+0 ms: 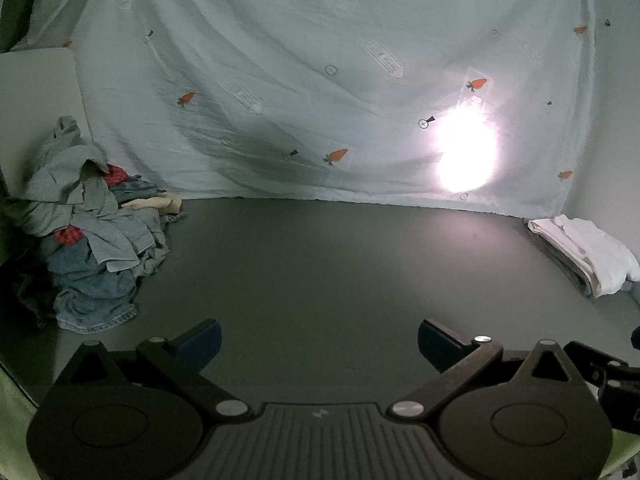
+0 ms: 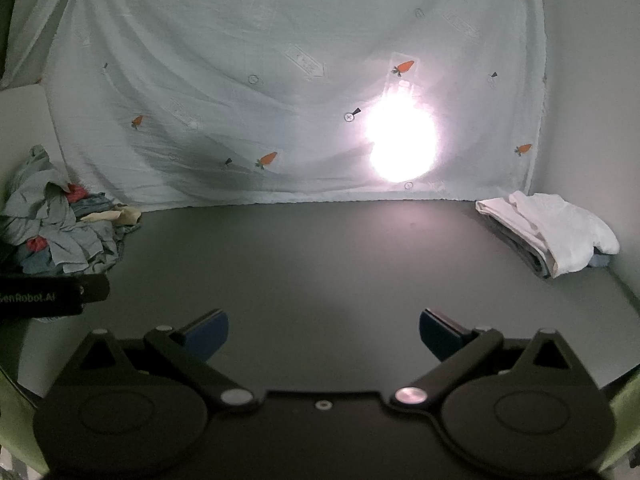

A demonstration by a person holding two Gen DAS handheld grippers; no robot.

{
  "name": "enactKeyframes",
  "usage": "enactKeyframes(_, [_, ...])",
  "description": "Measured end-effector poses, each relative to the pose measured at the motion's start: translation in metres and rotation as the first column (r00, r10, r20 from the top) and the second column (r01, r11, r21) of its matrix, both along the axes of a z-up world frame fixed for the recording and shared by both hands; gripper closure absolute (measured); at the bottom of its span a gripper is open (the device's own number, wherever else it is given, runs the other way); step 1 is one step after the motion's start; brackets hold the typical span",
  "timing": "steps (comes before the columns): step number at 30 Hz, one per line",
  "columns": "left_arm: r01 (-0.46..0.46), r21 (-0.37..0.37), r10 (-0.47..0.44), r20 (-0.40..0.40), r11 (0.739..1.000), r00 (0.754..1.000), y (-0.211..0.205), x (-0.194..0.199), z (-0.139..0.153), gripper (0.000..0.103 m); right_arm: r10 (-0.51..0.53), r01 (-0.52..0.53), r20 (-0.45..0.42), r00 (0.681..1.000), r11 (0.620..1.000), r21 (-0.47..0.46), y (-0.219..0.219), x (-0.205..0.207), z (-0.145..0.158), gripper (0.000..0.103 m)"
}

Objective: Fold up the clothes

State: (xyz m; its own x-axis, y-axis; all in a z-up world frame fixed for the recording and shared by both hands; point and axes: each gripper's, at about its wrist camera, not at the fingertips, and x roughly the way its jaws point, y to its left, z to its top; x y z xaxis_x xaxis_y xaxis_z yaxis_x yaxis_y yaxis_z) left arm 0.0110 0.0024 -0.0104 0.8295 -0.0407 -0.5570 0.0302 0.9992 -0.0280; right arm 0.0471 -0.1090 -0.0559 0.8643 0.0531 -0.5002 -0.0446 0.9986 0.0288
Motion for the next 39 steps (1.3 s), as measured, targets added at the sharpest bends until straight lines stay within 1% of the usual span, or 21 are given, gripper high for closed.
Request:
enactKeyframes(5, [0.004, 0.001, -0.004, -0.008, 1.000, 1.000, 0.000, 0.004, -0.003, 0.000, -0.022, 0.022, -0.009, 1.000, 1.000, 0.004, -0.001, 0.002, -0.003, 0.000])
enactKeyframes(10, [-0.010, -0.012, 0.010, -0.017, 1.000, 1.000, -0.004, 0.020, -0.005, 0.000, -0.026, 0.026, -0.021, 0.999, 1.000, 0.001, -0.007, 0.020, -0.006, 0.000])
enactKeyframes(14, [-0.012, -0.015, 0.012, -0.013, 1.000, 1.000, -0.009, 0.038, -0.007, 0.000, -0.022, 0.023, -0.011, 1.000, 1.000, 0.004, -0.010, 0.039, -0.006, 0.000])
enactKeyframes(16, [-0.027, -0.037, 0.026, -0.032, 0.999, 0.999, -0.010, 0.056, -0.010, 0.000, -0.014, 0.015, -0.024, 1.000, 1.000, 0.016, -0.012, 0.053, -0.012, 0.000])
enactKeyframes(18, [-0.057, -0.090, 0.053, -0.049, 0.994, 0.997, -0.008, 0.078, -0.014, 0.000, 0.020, -0.017, -0.051, 0.998, 0.998, 0.067, -0.019, 0.074, -0.018, 0.000])
enactKeyframes(20, [-0.091, -0.150, 0.085, -0.048, 0.984, 0.995, -0.004, 0.098, -0.015, 0.000, 0.024, -0.016, -0.064, 0.998, 0.992, 0.125, -0.029, 0.098, -0.024, 0.000])
enactKeyframes(22, [-0.123, -0.195, 0.114, -0.056, 0.973, 0.992, 0.004, 0.120, -0.012, 0.000, 0.025, -0.011, -0.070, 0.997, 0.980, 0.198, -0.041, 0.125, -0.029, 0.000])
enactKeyframes(25, [-0.188, -0.218, 0.173, -0.087, 0.958, 0.981, 0.020, 0.153, -0.004, 0.000, 0.043, -0.003, -0.116, 0.992, 0.944, 0.331, -0.052, 0.175, -0.033, 0.001])
enactKeyframes(27, [-0.253, -0.224, 0.234, -0.106, 0.941, 0.966, 0.036, 0.173, 0.000, 0.000, 0.075, -0.020, -0.120, 0.990, 0.912, 0.409, -0.052, 0.206, -0.034, 0.001])
enactKeyframes(29, [-0.312, -0.237, 0.293, -0.113, 0.920, 0.949, 0.063, 0.187, 0.002, 0.000, 0.136, -0.044, -0.147, 0.980, 0.861, 0.507, -0.047, 0.237, -0.041, 0.001])
enactKeyframes(30, [-0.341, -0.245, 0.323, -0.115, 0.908, 0.940, 0.078, 0.193, 0.002, 0.000, 0.169, -0.053, -0.160, 0.972, 0.830, 0.555, -0.044, 0.253, -0.045, 0.003])
enactKeyframes(31, [-0.370, -0.252, 0.351, -0.117, 0.894, 0.929, 0.093, 0.199, 0.003, 0.000, 0.209, -0.049, -0.185, 0.960, 0.778, 0.626, -0.041, 0.270, -0.052, 0.007])
enactKeyframes(32, [-0.398, -0.259, 0.380, -0.120, 0.880, 0.917, 0.108, 0.206, 0.004, 0.000, 0.254, -0.028, -0.216, 0.943, 0.704, 0.710, -0.037, 0.288, -0.062, 0.008])
enactKeyframes(33, [-0.426, -0.266, 0.407, -0.123, 0.865, 0.905, 0.123, 0.212, 0.004, 0.000, 0.294, -0.001, -0.238, 0.926, 0.632, 0.775, -0.032, 0.304, -0.072, 0.012])
enactKeyframes(35, [-0.479, -0.280, 0.462, -0.130, 0.832, 0.877, 0.153, 0.224, 0.005, 0.000, 0.369, 0.077, -0.278, 0.887, 0.476, 0.876, -0.015, 0.335, -0.093, 0.018])
enactKeyframes(37, [-0.531, -0.293, 0.515, -0.137, 0.795, 0.846, 0.183, 0.237, 0.006, 0.000, 0.434, 0.163, -0.304, 0.848, 0.331, 0.929, 0.013, 0.365, -0.114, 0.025])
enactKeyframes(39, [-0.580, -0.306, 0.565, -0.145, 0.755, 0.812, 0.213, 0.249, 0.007, 0.000, 0.497, 0.271, -0.318, 0.807, 0.167, 0.948, 0.049, 0.393, -0.136, 0.029])
